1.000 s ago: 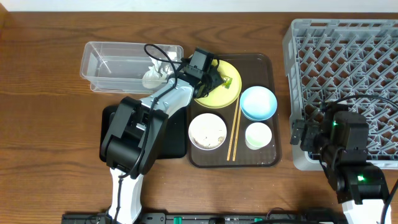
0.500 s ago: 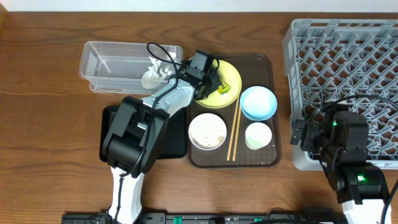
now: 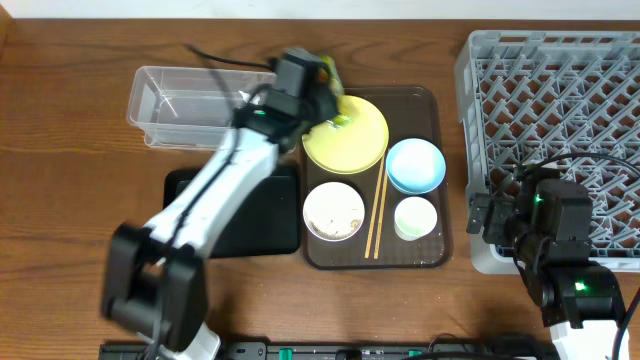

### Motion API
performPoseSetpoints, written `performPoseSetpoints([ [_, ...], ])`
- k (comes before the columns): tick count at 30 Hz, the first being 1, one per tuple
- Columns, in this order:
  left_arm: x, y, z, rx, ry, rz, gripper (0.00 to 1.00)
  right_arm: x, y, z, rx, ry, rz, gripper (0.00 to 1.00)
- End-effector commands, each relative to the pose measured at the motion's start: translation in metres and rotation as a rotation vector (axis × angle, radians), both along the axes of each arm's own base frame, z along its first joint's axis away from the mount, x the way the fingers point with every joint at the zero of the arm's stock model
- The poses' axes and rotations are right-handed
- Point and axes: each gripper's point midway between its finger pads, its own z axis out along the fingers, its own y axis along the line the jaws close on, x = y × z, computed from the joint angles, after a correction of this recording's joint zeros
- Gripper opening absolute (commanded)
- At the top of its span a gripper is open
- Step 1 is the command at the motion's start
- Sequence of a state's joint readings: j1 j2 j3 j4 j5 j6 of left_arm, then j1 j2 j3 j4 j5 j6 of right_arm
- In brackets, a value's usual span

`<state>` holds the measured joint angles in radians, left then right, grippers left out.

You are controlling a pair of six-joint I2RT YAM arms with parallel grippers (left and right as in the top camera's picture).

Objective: Sort waste into correct bins and load items into the dishwasher rack
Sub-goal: 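Grasp the green snack wrapper with the left gripper, drop into clear bin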

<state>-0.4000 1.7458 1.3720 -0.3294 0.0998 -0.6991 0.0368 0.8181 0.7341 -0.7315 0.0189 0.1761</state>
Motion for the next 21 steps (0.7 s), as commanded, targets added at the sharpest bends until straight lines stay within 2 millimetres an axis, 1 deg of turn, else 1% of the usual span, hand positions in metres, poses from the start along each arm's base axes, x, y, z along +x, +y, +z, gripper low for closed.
performPoseSetpoints([
  [1, 0.012, 0.066, 0.006, 0.105, -0.011, 0.190, 0.06, 0.003, 0.003, 0.009, 0.009, -0.020, 0.003, 0.99],
  [3, 0.014, 0.091, 0.000, 0.095, 0.021, 0.270, 0.06, 0.002, 0.003, 0.008, 0.009, -0.019, 0.003, 0.99],
  [6, 0.019, 0.122, -0.011, 0.081, 0.054, 0.358, 0.07, 0.003, 0.003, 0.009, 0.009, -0.020, 0.003, 0.99],
  [8, 0.021, 0.137, -0.017, 0.078, 0.069, 0.399, 0.17, 0.003, 0.003, 0.009, 0.009, -0.020, 0.003, 0.99],
  [9, 0.022, 0.142, -0.018, 0.079, 0.073, 0.409, 0.22, 0.003, 0.003, 0.009, 0.009, -0.020, 0.003, 0.99],
  [10, 0.022, 0.147, -0.018, 0.078, 0.074, 0.418, 0.24, 0.002, 0.003, 0.009, 0.008, -0.019, 0.003, 0.99],
  [11, 0.023, 0.149, -0.018, 0.076, 0.074, 0.421, 0.29, 0.002, 0.003, 0.008, 0.008, -0.019, 0.003, 0.99],
  [12, 0.023, 0.149, -0.018, 0.069, 0.075, 0.419, 0.35, 0.002, 0.003, 0.008, 0.008, -0.019, 0.003, 0.99],
  [13, 0.023, 0.147, -0.016, 0.054, 0.075, 0.410, 0.39, 0.002, 0.003, 0.008, 0.008, -0.019, 0.003, 0.99],
  [15, 0.023, 0.138, -0.010, 0.013, 0.071, 0.371, 0.40, 0.002, 0.003, 0.009, 0.008, -0.019, 0.003, 0.99],
  [17, 0.020, 0.124, -0.001, -0.009, 0.058, 0.283, 0.40, 0.002, 0.003, 0.008, 0.008, -0.019, 0.003, 0.99],
  [20, 0.005, 0.092, 0.010, 0.016, 0.039, 0.077, 0.40, 0.002, 0.003, 0.009, 0.008, -0.019, 0.003, 0.99],
  [21, -0.001, 0.085, 0.010, 0.039, 0.040, 0.033, 0.41, 0.003, 0.003, 0.008, 0.008, -0.019, 0.003, 0.99],
])
